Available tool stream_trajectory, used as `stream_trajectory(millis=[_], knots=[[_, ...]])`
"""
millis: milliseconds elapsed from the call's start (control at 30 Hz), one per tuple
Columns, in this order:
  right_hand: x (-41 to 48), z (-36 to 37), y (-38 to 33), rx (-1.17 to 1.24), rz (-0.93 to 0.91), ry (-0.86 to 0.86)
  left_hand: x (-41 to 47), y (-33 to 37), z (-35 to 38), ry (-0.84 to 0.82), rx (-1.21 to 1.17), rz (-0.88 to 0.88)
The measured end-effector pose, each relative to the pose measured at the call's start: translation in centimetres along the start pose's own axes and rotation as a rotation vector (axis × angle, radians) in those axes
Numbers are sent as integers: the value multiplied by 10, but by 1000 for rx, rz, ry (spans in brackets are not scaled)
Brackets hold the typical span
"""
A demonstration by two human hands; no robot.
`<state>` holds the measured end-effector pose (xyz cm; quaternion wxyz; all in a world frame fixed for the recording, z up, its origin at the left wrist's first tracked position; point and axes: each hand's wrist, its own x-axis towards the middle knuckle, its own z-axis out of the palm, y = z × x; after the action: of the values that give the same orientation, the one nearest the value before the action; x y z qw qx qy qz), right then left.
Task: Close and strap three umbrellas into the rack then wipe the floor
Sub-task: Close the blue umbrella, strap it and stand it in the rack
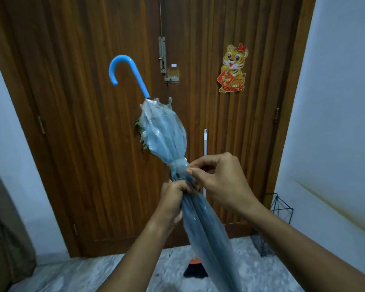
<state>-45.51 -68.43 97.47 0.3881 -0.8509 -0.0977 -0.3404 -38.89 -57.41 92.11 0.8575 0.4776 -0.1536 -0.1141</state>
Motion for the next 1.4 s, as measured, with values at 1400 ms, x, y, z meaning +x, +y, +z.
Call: stream_trajectory(millis=[1400], knots=[[-6,-2,-5,-1,-154,-90,2,40,-18,-101,-3,156]])
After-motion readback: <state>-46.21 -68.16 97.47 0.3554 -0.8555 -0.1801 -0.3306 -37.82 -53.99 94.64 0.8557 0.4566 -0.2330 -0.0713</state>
